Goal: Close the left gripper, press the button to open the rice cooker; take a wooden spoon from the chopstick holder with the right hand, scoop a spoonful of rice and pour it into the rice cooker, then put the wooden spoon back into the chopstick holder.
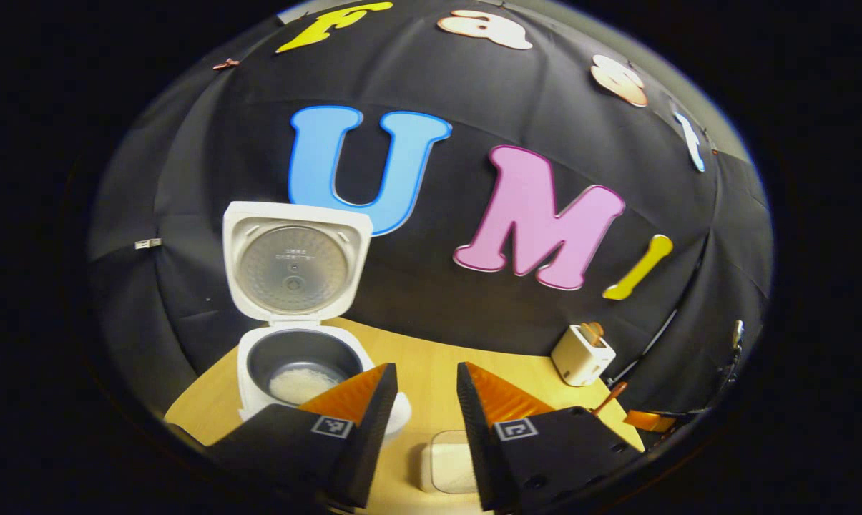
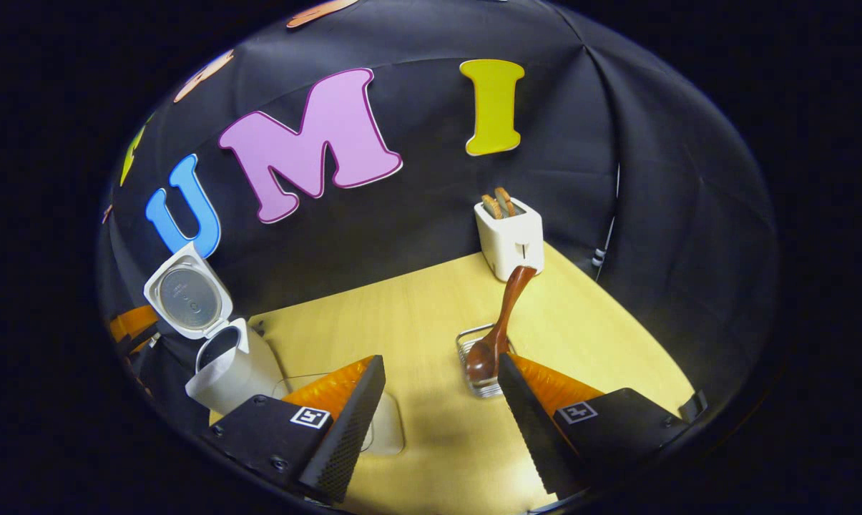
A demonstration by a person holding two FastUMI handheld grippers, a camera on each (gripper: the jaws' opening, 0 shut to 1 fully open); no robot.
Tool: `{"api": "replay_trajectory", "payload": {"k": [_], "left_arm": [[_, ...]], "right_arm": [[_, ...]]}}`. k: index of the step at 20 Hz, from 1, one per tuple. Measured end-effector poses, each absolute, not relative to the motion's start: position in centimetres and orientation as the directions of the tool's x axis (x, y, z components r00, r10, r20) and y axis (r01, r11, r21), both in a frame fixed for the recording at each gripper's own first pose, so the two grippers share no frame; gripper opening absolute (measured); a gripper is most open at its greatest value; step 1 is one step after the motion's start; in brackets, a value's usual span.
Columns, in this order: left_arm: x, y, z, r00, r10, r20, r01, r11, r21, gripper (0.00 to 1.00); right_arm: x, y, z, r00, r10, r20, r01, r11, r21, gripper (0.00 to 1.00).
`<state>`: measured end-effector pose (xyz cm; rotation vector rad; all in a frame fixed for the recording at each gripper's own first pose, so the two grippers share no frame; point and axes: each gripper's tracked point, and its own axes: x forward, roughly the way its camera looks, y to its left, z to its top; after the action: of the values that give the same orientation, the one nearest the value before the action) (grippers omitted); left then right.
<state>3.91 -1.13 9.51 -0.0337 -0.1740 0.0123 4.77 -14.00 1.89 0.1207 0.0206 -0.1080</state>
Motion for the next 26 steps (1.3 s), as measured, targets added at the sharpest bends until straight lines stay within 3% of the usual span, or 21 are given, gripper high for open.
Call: {"api": "replay_trajectory", "payload": {"k": [3, 7, 14, 23, 25, 26], "left_arm": [[3.5, -3.1, 8.9, 0.985, 0.011, 0.170, -0.008, 1.000, -0.019, 0.98], [3.1, -4.6, 7.6, 0.990, 0.029, 0.139, -0.026, 0.999, -0.022, 0.96], [2.0, -4.1, 5.6, 0.981, 0.163, 0.101, -0.164, 0.986, -0.001, 0.96], [0.4, -3.1, 2.4, 0.963, 0.269, 0.022, -0.269, 0.963, 0.006, 0.96], [0.0, -2.9, 2.2, 0.960, 0.281, 0.018, -0.281, 0.960, 0.005, 0.96], [-0.3, -2.8, 2.2, 0.958, 0.285, 0.016, -0.285, 0.958, 0.008, 0.96]], "right_arm": [[6.7, -16.2, 2.9, 0.996, -0.090, -0.028, 0.093, 0.987, 0.129, 0.99], [10.6, -18.8, 1.7, 0.994, -0.057, -0.098, 0.070, 0.987, 0.145, 0.99], [18.0, -22.1, -1.6, 0.977, -0.016, -0.215, 0.059, 0.978, 0.198, 0.99], [24.9, -21.5, -2.1, 0.975, 0.040, -0.218, 0.031, 0.949, 0.313, 0.98], [25.4, -21.4, -2.0, 0.976, 0.042, -0.212, 0.028, 0.948, 0.318, 0.87], [25.7, -21.2, -2.1, 0.975, 0.049, -0.215, 0.023, 0.947, 0.319, 0.74]]}}
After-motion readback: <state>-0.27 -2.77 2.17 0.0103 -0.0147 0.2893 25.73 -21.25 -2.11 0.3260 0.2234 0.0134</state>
